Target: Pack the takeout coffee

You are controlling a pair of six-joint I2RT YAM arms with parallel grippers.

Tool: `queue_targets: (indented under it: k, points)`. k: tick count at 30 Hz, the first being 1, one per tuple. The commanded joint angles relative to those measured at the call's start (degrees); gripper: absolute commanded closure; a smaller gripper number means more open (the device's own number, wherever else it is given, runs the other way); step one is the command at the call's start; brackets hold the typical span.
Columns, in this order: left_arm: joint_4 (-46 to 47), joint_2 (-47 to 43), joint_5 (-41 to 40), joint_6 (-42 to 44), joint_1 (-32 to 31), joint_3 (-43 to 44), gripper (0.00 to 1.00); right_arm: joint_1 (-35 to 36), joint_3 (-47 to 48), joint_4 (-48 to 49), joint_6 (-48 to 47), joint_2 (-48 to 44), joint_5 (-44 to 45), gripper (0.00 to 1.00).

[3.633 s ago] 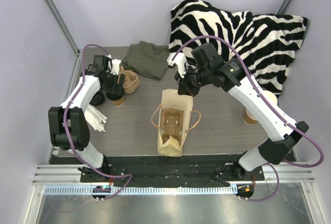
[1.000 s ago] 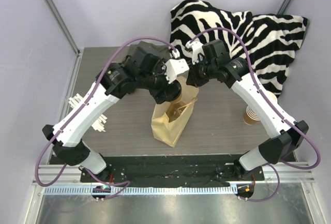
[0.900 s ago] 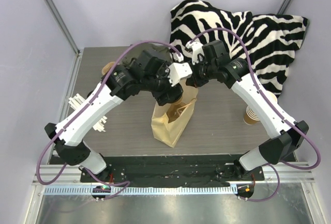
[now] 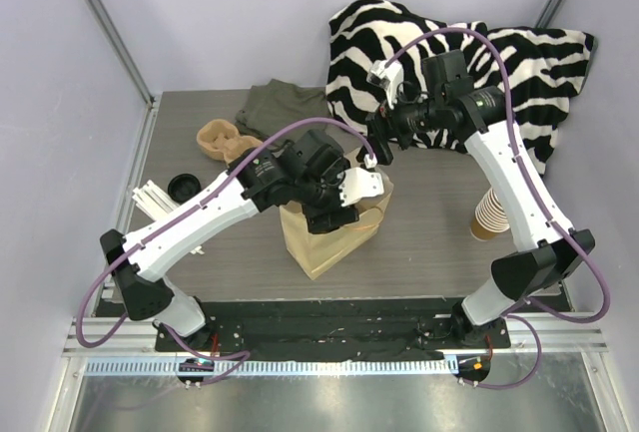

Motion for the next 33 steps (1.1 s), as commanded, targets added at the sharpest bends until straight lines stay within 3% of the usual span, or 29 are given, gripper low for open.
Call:
queue_targets:
  k: [1,7,15,17,22,25,26,29,33]
  points:
    - [-0.59,-2.90,3.56,2.56,0.94,-0.53,0.70,0.34,2.00,-1.67,-13.64,1.31,-9.42,0.06]
    - [-1.21,-2.99,4.18,2.82,1.21,-1.14,0.70,0.95,5.25,-4.56,-22.10,5.80,-13.55,0.08]
    - [-2.00,-2.38,4.18,2.91,1.65,-0.71,0.71,5.08,6.58,-10.89,-34.13,9.15,-14.26,0.23]
    - [-2.00,-2.55,4.18,2.91,1.73,-0.79,0.71,5.87,4.65,-10.11,-34.76,8.71,-12.77,0.32]
    - [-2.35,-2.29,4.36,3.26,1.74,-0.97,0.71,6.84,3.32,-3.08,-28.71,9.58,-10.39,0.43]
    - [-2.18,-2.03,3.39,2.83,2.26,-0.79,0.71,7.37,4.46,-3.07,-25.81,10.72,-8.54,0.67]
    - [-2.09,-2.03,3.30,2.04,2.70,-0.71,0.71,7.28,4.72,-3.25,-24.49,10.81,-8.19,0.81]
    - [-1.48,-2.11,1.55,0.02,4.37,-0.09,0.72,7.28,4.73,-2.37,-17.29,9.50,-6.09,0.99]
    - [4.13,-4.74,-4.60,-2.53,4.64,-2.02,0.71,7.28,-1.65,7.25,-3.34,3.71,-2.14,0.99]
